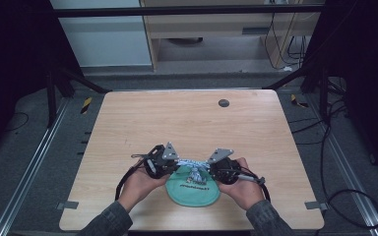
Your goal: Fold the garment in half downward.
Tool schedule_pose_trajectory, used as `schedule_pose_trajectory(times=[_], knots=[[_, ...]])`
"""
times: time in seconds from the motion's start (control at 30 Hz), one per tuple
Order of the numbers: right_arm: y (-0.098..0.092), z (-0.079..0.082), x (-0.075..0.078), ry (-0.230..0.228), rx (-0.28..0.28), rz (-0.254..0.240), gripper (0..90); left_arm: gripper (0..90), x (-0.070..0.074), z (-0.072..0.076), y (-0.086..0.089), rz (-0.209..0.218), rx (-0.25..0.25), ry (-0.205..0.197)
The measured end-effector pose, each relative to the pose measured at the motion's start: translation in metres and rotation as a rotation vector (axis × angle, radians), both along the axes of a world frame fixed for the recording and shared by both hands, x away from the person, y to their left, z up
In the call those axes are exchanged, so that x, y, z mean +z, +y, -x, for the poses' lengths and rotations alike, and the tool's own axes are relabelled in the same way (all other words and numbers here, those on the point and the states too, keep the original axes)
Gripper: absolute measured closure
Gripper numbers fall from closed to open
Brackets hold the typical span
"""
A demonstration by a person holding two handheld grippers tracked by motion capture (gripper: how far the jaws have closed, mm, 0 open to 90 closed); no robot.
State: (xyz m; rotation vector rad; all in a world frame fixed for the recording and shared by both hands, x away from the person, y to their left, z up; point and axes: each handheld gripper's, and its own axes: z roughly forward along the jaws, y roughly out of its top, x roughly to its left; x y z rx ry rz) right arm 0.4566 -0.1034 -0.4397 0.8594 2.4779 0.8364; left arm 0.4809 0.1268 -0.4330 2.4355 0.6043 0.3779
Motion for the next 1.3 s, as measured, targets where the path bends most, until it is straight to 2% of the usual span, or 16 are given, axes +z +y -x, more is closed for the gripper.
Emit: schedule_pose_trajectory(times=[0.2,0.57,0.77,0.93,1.13,1.3], knots=[[0.0,0.005,-0.001,0.003,0.013,0.001,79.9,84.8,-0.007,0.006,0.003,0.024,0.012,0.009],[0.001,0.017,-0.009,0.01,0.03,-0.009,79.4,83.6,-0.017,0.015,0.009,0.033,0.018,0.022],[0.001,0.021,-0.013,0.013,0.039,-0.009,79.4,82.1,-0.025,0.021,0.012,0.061,0.033,0.027],[0.0,0.026,-0.017,0.011,0.04,-0.013,80.1,75.8,-0.028,0.025,0.014,0.075,0.042,0.023],[-0.001,0.03,-0.02,0.016,0.035,-0.018,80.8,58.8,-0.031,0.027,0.019,0.09,0.063,0.013],[-0.002,0.031,-0.02,0.017,0.036,-0.021,80.9,57.6,-0.03,0.03,0.025,0.12,0.066,0.015]])
